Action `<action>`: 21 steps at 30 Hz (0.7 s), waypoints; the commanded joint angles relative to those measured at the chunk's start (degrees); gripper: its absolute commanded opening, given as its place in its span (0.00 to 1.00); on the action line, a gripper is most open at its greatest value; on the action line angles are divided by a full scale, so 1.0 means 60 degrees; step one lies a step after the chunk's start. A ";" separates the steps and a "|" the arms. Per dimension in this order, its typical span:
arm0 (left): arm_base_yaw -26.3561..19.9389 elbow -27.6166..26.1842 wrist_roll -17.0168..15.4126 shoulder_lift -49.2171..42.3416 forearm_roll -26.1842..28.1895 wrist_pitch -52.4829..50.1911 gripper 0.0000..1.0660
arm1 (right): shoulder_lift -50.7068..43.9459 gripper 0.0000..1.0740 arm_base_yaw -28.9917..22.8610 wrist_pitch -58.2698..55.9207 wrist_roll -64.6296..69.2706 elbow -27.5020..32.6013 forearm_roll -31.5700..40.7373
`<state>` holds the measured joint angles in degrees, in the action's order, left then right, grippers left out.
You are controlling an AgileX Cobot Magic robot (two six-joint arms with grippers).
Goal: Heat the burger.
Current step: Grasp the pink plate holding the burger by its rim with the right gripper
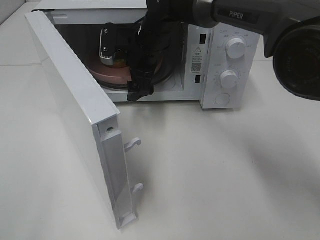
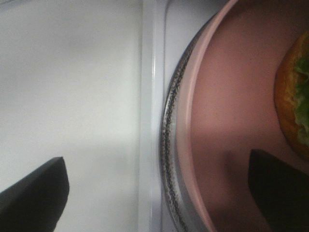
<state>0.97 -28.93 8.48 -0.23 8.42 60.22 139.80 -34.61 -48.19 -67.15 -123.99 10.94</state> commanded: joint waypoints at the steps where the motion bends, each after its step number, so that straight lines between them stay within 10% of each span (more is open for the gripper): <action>1: 0.0038 0.0019 -0.0057 -0.0162 0.0057 -0.0115 0.96 | 0.0000 0.92 0.0000 0.0296 0.0458 -0.0057 -0.0535; 21: 0.0038 0.0019 -0.0057 -0.0162 0.0057 -0.0115 0.96 | 0.0115 0.92 -0.0010 0.0802 0.0993 -0.0057 -0.1108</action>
<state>0.97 -28.93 8.48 -0.23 8.42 60.22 140.03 -34.61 -44.06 -61.59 -123.99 4.47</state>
